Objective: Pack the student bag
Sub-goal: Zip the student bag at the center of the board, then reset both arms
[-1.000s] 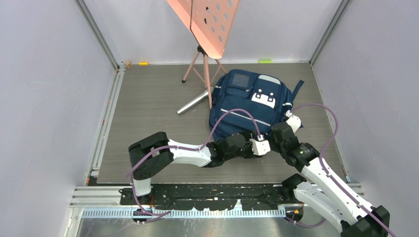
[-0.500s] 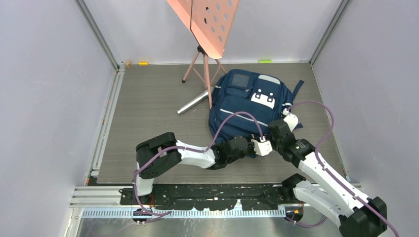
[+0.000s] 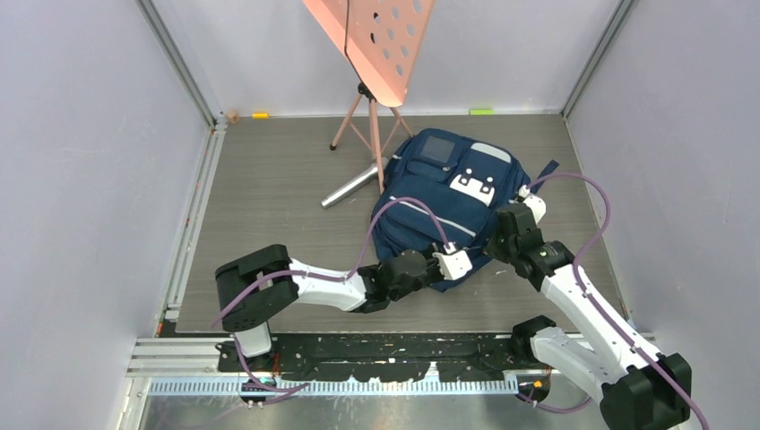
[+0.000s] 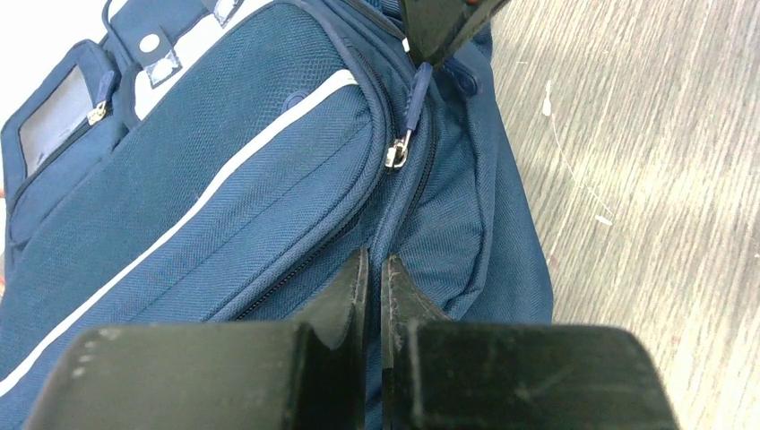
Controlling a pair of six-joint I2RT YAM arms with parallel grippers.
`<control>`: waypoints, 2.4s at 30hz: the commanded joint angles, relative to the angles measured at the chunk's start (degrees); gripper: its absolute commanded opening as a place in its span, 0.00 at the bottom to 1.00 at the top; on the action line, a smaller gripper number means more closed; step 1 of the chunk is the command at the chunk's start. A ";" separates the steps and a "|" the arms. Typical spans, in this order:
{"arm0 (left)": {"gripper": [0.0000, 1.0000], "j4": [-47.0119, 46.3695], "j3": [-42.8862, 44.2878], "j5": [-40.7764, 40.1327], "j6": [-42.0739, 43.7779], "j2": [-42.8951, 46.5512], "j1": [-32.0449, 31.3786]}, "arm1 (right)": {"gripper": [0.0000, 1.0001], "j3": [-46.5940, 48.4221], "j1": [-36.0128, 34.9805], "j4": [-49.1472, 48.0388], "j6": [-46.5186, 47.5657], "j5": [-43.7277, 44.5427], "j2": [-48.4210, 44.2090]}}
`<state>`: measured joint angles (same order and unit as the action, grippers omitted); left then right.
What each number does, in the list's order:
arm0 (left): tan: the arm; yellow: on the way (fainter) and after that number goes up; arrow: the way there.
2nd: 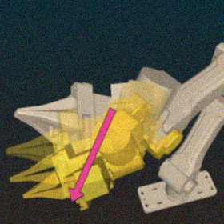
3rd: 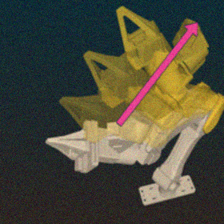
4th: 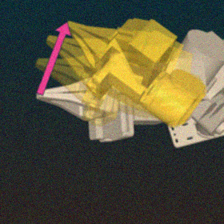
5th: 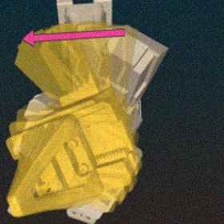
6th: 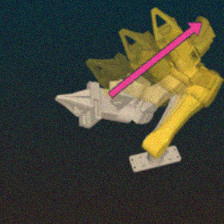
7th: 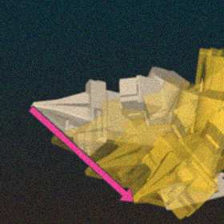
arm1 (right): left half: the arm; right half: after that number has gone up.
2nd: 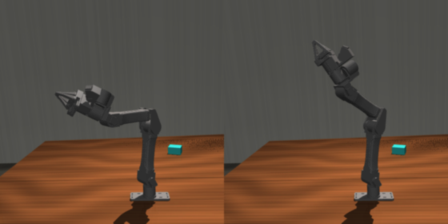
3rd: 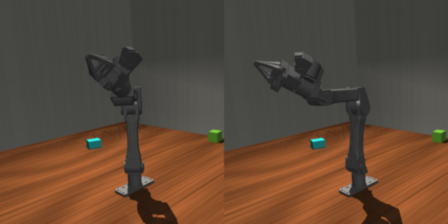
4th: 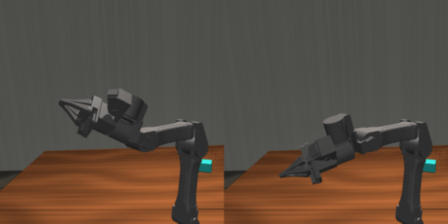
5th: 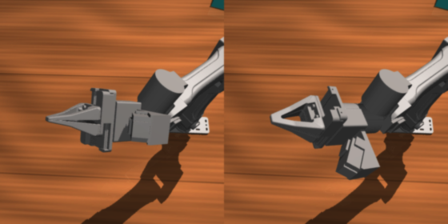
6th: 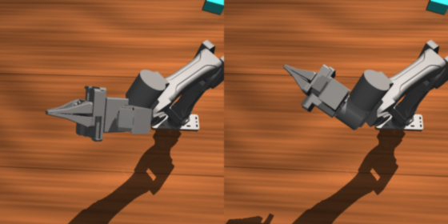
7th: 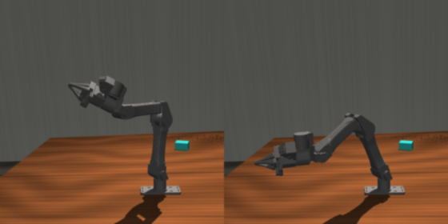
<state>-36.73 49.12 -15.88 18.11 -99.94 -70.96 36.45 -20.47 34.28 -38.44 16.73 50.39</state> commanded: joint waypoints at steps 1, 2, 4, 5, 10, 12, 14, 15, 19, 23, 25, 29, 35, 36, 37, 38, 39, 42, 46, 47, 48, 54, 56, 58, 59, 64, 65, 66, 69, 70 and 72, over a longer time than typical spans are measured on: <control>0.00 -3.07 -3.25 -2.84 -4.50 6.05 0.32 | 0.00 2.30 4.97 -6.08 5.37 3.06 0.70; 0.00 -2.96 -3.77 -2.63 -4.98 6.60 0.31 | 0.00 2.35 5.60 -7.43 5.91 2.70 1.67; 0.00 -2.85 -4.91 -1.97 -6.13 7.70 0.25 | 0.00 2.58 7.70 -9.32 7.29 1.59 3.65; 0.00 -2.87 -5.64 -1.36 -6.68 8.19 0.24 | 0.00 2.75 9.32 -9.93 7.57 0.57 4.36; 0.00 -1.67 -7.55 1.21 -8.20 9.94 0.29 | 0.00 3.65 13.74 -15.88 9.52 -1.37 10.33; 0.00 -1.31 -8.08 1.48 -8.35 10.39 0.25 | 0.00 4.55 14.97 -17.62 10.27 -1.20 12.35; 0.00 -0.81 -8.69 1.20 -8.57 10.91 0.29 | 0.00 5.42 16.10 -19.23 11.04 -0.88 14.15; 0.00 -0.67 -8.96 1.05 -8.68 11.17 0.23 | 0.00 6.03 16.48 -19.68 11.29 -0.85 15.25; 0.00 0.00 -9.54 1.44 -9.35 11.52 0.28 | 0.00 7.49 18.21 -21.90 12.61 0.04 18.04; 0.00 2.08 -8.82 2.03 -10.53 11.68 0.25 | 0.00 9.35 19.42 -21.08 14.31 -0.86 18.74; 0.14 6.28 -7.25 1.99 -11.46 11.89 0.25 | 0.00 10.21 19.45 -19.50 15.98 -3.21 17.97; 0.77 8.47 -7.10 0.57 -14.32 13.26 0.36 | 0.29 10.93 19.49 -17.68 19.26 -9.51 14.90; 0.92 22.13 -2.46 2.43 -19.83 18.54 1.45 | 0.73 12.06 19.47 -16.65 20.54 -13.93 10.71; 0.94 26.37 -0.98 3.51 -21.30 19.40 2.38 | 0.76 13.01 19.48 -16.19 20.57 -14.01 10.10; 0.96 29.93 0.26 4.57 -22.98 20.24 3.58 | 0.77 13.84 19.43 -14.88 20.83 -13.79 9.83; 0.97 32.91 1.09 5.45 -24.54 21.32 5.09 | 0.78 14.86 19.42 -14.21 20.89 -13.63 9.31; 0.98 35.59 1.74 5.57 -26.23 22.55 6.47 | 0.79 15.53 19.48 -12.70 21.00 -13.12 9.04; 0.99 43.37 2.73 4.87 -32.94 27.89 12.73 | 0.81 18.38 19.47 -10.19 21.01 -12.31 7.30; 1.00 58.42 5.96 10.73 -42.19 35.28 30.36 | 0.84 20.51 19.50 -8.10 20.84 -12.14 4.09; 1.00 61.40 6.82 12.65 -43.21 37.01 34.94 | 0.85 20.69 19.50 -7.96 20.72 -11.94 3.39; 1.00 64.39 7.90 14.36 -43.33 38.68 39.12 | 0.86 20.95 19.50 -7.89 20.60 -11.83 1.97; 1.00 80.30 17.99 16.72 -37.20 43.94 60.40 | 0.88 21.02 19.50 -8.59 20.66 -9.82 -4.20; 1.00 81.58 19.10 10.72 -34.47 45.39 62.50 | 0.88 19.87 19.50 -9.93 21.36 -8.92 -6.48; 1.00 80.65 17.54 4.85 -34.74 48.32 62.02 | 0.88 17.92 19.50 -11.54 22.35 -7.75 -8.96; 1.00 79.20 15.36 3.61 -34.46 50.33 62.00 | 0.88 16.34 19.50 -12.14 22.66 -7.36 -10.87; 1.00 75.06 8.15 -2.86 -31.54 57.65 61.99 | 0.89 12.27 19.50 -15.08 24.32 -4.86 -16.21; 1.00 74.85 7.25 -3.77 -31.32 58.30 61.99 | 0.89 11.72 19.50 -15.19 24.35 -4.56 -17.06; 1.00 74.73 6.55 -4.55 -31.15 58.83 61.99 | 0.89 11.50 19.46 -15.40 24.10 -4.02 -17.38; 1.00 75.74 5.70 -6.22 -31.48 58.58 61.99 | 0.89 10.21 19.48 -15.37 23.29 -2.74 -18.58; 1.00 76.00 5.72 -6.08 -31.55 58.47 61.99 | 0.89 9.91 19.45 -15.43 23.13 -2.70 -18.75; 1.00 75.74 5.57 -5.64 -31.56 58.43 61.99 | 0.89 9.20 19.44 -15.38 22.75 -2.96 -19.18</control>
<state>39.70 54.98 -19.14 -14.46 -41.25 -8.99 46.74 -0.97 21.82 -15.59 11.99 32.05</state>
